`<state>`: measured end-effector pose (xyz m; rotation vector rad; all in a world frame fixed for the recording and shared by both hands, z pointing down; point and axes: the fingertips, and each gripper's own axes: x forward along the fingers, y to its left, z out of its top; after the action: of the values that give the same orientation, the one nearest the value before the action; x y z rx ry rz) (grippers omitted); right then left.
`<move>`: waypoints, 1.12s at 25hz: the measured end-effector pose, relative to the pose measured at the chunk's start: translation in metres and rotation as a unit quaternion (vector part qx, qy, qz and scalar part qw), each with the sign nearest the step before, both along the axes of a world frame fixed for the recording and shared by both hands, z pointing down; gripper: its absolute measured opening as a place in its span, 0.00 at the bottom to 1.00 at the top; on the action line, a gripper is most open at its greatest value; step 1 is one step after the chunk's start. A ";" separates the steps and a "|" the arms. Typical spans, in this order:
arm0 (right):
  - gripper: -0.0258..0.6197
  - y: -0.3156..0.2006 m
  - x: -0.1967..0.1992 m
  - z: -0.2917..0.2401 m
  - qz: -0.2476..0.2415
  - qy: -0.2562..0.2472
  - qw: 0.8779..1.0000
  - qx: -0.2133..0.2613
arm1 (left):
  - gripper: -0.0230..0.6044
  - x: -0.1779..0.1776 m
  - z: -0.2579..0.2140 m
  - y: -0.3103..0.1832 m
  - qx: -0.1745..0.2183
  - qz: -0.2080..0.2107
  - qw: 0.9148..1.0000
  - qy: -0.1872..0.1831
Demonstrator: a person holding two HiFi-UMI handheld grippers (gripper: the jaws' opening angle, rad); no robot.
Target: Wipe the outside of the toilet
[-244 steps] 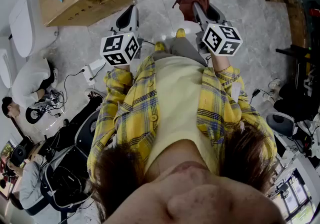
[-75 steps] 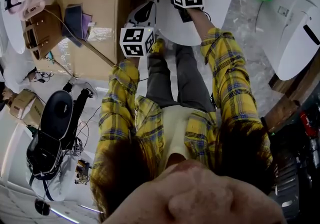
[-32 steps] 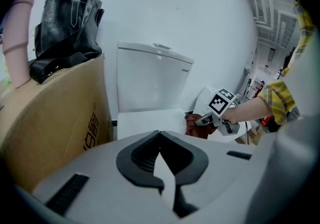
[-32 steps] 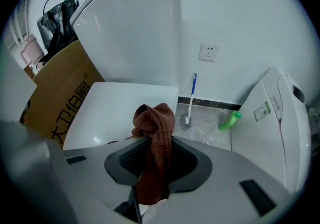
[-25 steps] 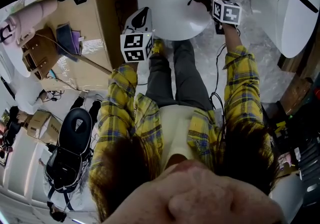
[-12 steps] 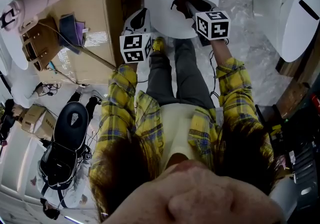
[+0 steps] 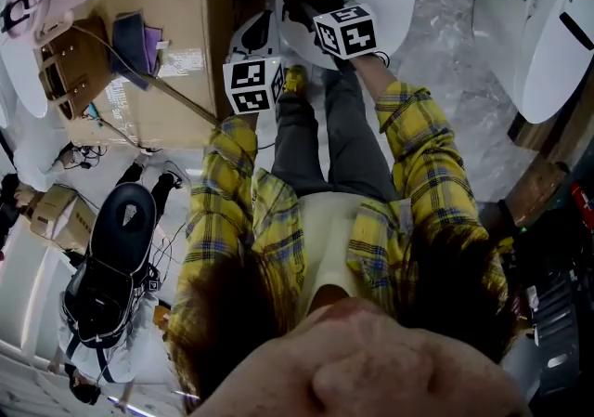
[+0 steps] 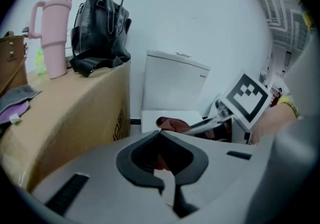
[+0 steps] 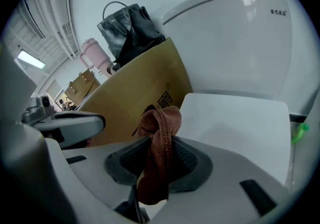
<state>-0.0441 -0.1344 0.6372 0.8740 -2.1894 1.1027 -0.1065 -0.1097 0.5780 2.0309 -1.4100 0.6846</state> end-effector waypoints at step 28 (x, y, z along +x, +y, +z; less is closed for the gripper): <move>0.23 0.013 0.136 0.089 0.102 0.128 0.984 -0.069 | 0.05 0.043 0.021 0.000 -0.027 0.051 0.998 0.001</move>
<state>0.0919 -0.1218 0.7267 1.1281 -1.8235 1.1515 -0.0634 -0.1093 0.5994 2.0718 -1.2794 0.7566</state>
